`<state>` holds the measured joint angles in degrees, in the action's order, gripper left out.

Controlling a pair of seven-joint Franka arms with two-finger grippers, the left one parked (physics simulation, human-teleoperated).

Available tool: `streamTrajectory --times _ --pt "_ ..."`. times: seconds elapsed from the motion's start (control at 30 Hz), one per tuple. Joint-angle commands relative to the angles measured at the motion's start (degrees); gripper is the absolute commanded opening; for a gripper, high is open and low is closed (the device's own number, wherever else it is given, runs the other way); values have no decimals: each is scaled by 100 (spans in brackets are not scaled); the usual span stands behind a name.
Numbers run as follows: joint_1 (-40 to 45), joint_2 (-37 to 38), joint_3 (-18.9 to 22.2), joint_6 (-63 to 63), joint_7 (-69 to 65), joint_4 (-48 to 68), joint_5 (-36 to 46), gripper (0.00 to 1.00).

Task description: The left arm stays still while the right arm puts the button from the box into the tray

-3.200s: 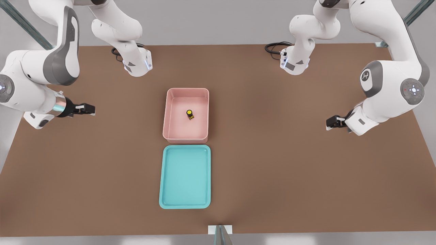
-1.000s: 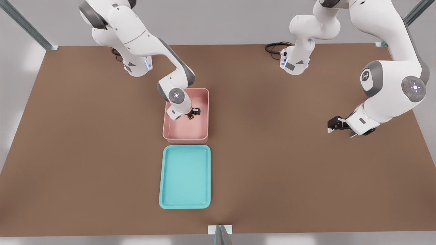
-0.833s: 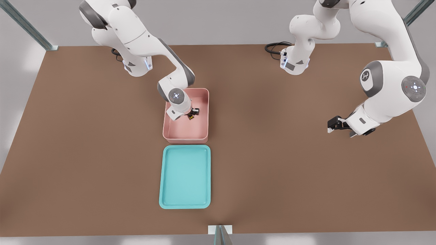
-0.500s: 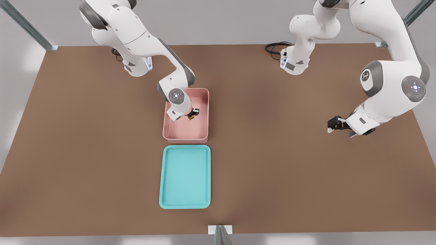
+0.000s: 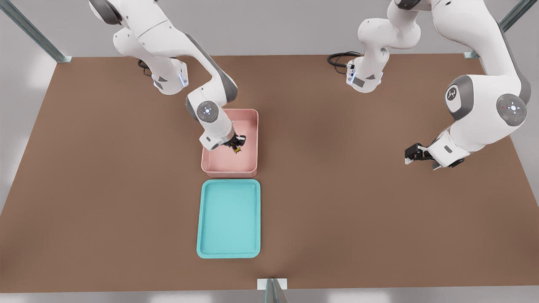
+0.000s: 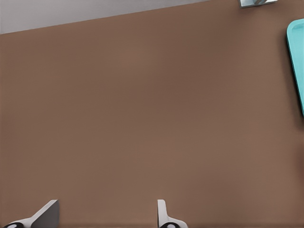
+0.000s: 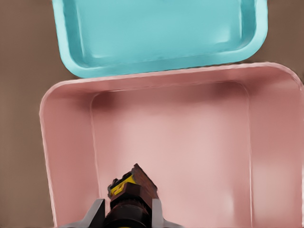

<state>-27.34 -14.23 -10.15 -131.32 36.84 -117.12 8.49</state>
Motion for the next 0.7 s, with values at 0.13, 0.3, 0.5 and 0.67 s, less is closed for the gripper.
streamTrajectory --times 0.13,0.3,0.5,0.67 --pt "343 -273 -13 1074 -686 1051 -75 39" --pt "352 -1170 347 1320 -1311 2343 -75 39" --pt "449 -2207 435 1522 -1688 3582 -93 39" --pt "484 -3033 435 1539 -1996 4584 -102 39"
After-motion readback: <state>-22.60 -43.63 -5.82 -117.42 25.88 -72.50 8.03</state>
